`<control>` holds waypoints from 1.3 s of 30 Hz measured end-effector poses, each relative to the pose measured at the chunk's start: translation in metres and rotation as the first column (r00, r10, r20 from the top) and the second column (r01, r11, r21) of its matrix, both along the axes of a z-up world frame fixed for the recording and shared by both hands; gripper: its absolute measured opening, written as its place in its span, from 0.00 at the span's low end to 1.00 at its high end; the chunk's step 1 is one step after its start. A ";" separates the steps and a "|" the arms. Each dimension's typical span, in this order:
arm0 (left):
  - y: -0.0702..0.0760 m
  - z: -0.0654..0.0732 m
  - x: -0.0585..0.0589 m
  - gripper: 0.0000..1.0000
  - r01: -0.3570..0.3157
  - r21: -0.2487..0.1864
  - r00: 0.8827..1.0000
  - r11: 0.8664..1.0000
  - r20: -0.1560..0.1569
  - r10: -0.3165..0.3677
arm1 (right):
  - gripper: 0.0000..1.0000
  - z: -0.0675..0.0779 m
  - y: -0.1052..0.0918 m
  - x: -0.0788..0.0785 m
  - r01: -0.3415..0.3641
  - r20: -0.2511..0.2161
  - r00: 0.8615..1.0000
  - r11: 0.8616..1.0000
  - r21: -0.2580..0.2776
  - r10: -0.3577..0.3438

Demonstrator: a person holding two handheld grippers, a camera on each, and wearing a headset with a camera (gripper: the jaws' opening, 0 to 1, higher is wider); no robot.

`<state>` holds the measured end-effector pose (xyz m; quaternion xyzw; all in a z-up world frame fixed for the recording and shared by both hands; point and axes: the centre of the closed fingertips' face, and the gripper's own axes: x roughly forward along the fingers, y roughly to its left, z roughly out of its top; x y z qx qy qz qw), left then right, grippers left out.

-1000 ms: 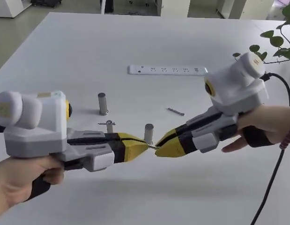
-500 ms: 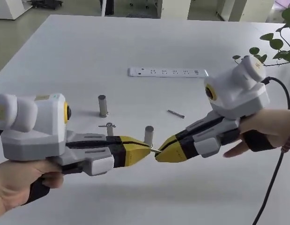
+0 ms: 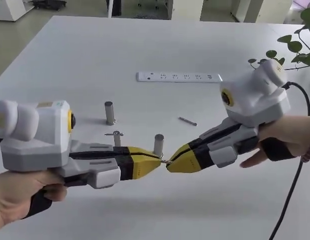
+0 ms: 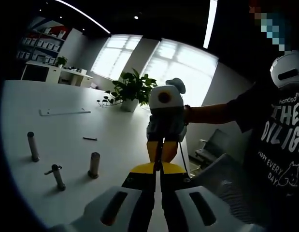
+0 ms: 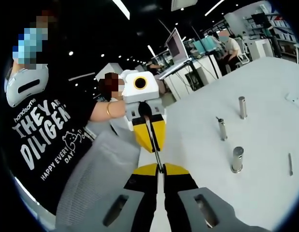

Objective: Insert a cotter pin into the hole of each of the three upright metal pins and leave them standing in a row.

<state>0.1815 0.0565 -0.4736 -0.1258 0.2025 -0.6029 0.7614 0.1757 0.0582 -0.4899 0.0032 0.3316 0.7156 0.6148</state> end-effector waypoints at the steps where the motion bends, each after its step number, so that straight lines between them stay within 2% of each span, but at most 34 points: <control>1: 0.000 0.000 0.000 0.00 0.004 0.000 1.000 1.000 -0.002 -0.004 | 0.00 0.000 0.000 -0.001 -0.008 -0.003 1.000 1.000 -0.003 0.008; 3: 0.000 -0.001 -0.001 0.00 0.004 0.004 1.000 1.000 0.002 -0.004 | 0.00 -0.001 0.001 -0.001 -0.023 0.032 0.999 1.000 -0.006 0.023; 5: 0.000 -0.002 -0.002 0.01 0.005 0.012 1.000 1.000 0.006 -0.005 | 0.00 -0.002 0.001 -0.002 -0.029 0.030 0.999 0.999 -0.017 0.029; 7: 0.001 -0.005 -0.001 0.01 -0.005 0.033 1.000 0.999 0.019 0.004 | 0.00 -0.004 0.001 -0.002 -0.034 0.048 0.998 0.999 -0.027 0.035; 9: 0.001 -0.006 0.000 0.02 -0.007 0.035 1.000 0.999 0.012 0.007 | 0.00 -0.006 0.002 -0.003 -0.043 0.066 0.997 0.999 -0.033 0.045; 14: 0.003 -0.007 0.003 0.04 -0.033 0.049 0.999 0.998 0.030 0.031 | 0.00 -0.005 0.002 -0.001 -0.039 0.090 0.995 0.999 -0.032 0.041; 18: 0.003 -0.008 0.009 0.12 -0.061 0.059 0.997 0.996 0.045 0.058 | 0.00 -0.007 0.000 0.005 -0.032 0.126 0.991 0.998 -0.050 0.038; 20: 0.003 -0.010 0.010 0.13 -0.064 0.062 0.997 0.996 0.039 0.062 | 0.00 -0.007 -0.002 0.009 -0.025 0.141 0.990 0.998 -0.052 0.032; 22: 0.004 -0.014 0.013 0.15 -0.085 0.083 0.995 0.993 0.055 0.081 | 0.00 -0.009 -0.004 0.014 -0.020 0.181 0.983 0.998 -0.058 0.030; 24: 0.005 -0.017 0.015 0.16 -0.104 0.098 0.993 0.990 0.066 0.098 | 0.00 -0.011 -0.008 0.019 -0.009 0.195 0.981 0.997 -0.077 0.024; 25: 0.006 -0.017 0.018 0.16 -0.118 0.106 0.990 0.987 0.095 0.108 | 0.00 -0.012 -0.010 0.021 -0.005 0.204 0.979 0.997 -0.083 0.022; 26: 0.006 -0.018 0.018 0.17 -0.121 0.110 0.989 0.986 0.097 0.111 | 0.00 -0.013 -0.011 0.023 0.000 0.217 0.976 0.996 -0.087 0.019; 27: 0.007 -0.020 0.021 0.17 -0.138 0.123 0.985 0.983 0.121 0.123 | 0.00 -0.014 -0.012 0.026 0.009 0.222 0.975 0.996 -0.093 0.012; 32: 0.010 -0.029 0.030 0.20 -0.199 0.171 0.970 0.965 0.173 0.169 | 0.00 -0.019 -0.017 0.033 0.030 0.260 0.966 0.993 -0.117 0.001; 35: 0.012 -0.035 0.037 0.21 -0.248 0.200 0.957 0.948 0.201 0.208 | 0.00 -0.024 -0.020 0.039 0.042 0.285 0.959 0.989 -0.142 0.000; 36: 0.014 -0.040 0.042 0.21 -0.284 0.221 0.948 0.933 0.210 0.239 | 0.00 -0.027 -0.022 0.042 0.052 0.297 0.955 0.987 -0.154 -0.004; 37: 0.013 -0.041 0.044 0.21 -0.289 0.226 0.945 0.930 0.223 0.240 | 0.00 -0.028 -0.022 0.043 0.053 0.298 0.955 0.986 -0.157 -0.004; 38: 0.015 -0.045 0.048 0.21 -0.322 0.247 0.935 0.914 0.235 0.265 | 0.00 -0.031 -0.024 0.045 0.058 0.303 0.953 0.985 -0.164 -0.006; 39: 0.014 -0.047 0.049 0.21 -0.328 0.248 0.933 0.911 0.239 0.271 | 0.00 -0.032 -0.024 0.047 0.061 0.309 0.951 0.984 -0.170 -0.006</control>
